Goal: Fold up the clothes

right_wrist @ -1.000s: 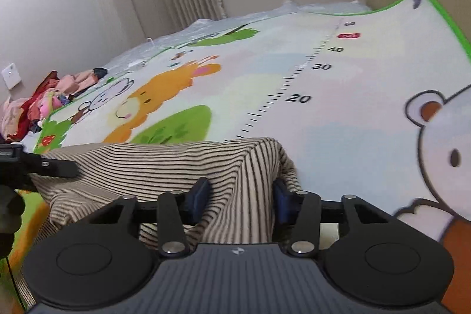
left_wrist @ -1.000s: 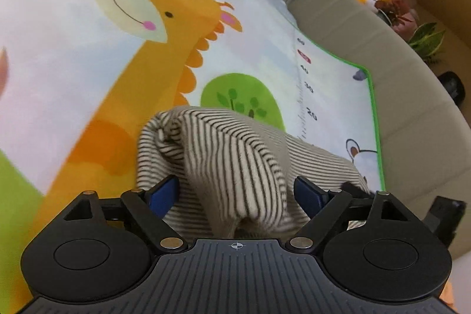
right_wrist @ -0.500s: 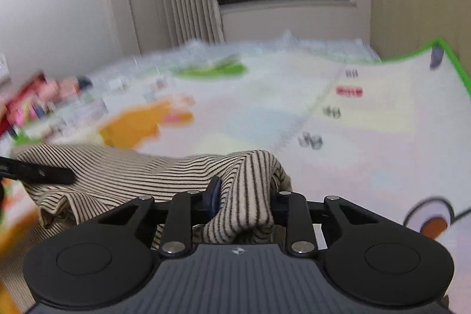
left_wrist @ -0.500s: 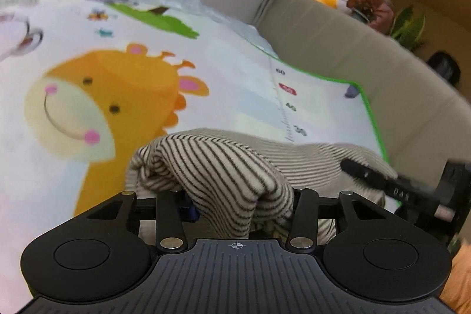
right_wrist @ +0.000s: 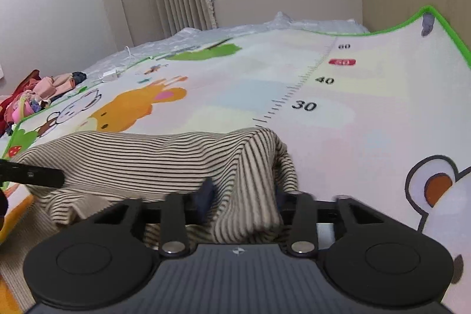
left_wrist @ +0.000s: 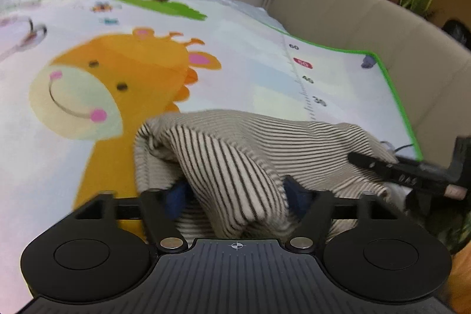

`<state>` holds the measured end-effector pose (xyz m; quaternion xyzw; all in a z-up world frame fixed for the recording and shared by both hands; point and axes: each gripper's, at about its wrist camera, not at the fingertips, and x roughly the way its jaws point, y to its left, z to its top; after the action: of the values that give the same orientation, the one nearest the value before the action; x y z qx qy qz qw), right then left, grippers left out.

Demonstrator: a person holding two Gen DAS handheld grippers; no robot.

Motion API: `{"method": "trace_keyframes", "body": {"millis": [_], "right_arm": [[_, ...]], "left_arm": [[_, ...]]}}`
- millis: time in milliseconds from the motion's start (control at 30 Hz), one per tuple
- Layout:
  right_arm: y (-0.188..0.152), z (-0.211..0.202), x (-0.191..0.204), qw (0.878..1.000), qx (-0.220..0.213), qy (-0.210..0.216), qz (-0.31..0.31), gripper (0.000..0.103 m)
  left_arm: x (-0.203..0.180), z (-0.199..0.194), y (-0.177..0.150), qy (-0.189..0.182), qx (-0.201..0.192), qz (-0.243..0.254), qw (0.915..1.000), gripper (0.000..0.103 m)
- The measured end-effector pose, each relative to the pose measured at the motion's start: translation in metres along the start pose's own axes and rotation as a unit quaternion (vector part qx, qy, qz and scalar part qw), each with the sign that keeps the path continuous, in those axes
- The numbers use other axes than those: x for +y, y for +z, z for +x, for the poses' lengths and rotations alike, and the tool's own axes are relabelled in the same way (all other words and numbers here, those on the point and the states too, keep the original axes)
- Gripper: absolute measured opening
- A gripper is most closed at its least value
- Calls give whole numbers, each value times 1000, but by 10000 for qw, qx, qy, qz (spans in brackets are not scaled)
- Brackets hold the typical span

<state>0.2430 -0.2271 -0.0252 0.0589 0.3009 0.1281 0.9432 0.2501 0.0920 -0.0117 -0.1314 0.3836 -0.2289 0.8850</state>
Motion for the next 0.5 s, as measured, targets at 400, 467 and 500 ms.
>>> {"method": "trace_keyframes", "body": {"millis": [400, 467, 500], "right_arm": [[-15, -105, 15, 9967, -443, 643, 204, 20], [-22, -114, 14, 9963, -446, 675, 274, 20], [-27, -117, 13, 9964, -422, 667, 314, 20]], "left_arm": [[-24, -59, -20, -375, -257, -80, 9989, 41], [-30, -70, -29, -429, -260, -11, 9987, 41], [-33, -76, -34, -456, -262, 24, 9986, 41]]}}
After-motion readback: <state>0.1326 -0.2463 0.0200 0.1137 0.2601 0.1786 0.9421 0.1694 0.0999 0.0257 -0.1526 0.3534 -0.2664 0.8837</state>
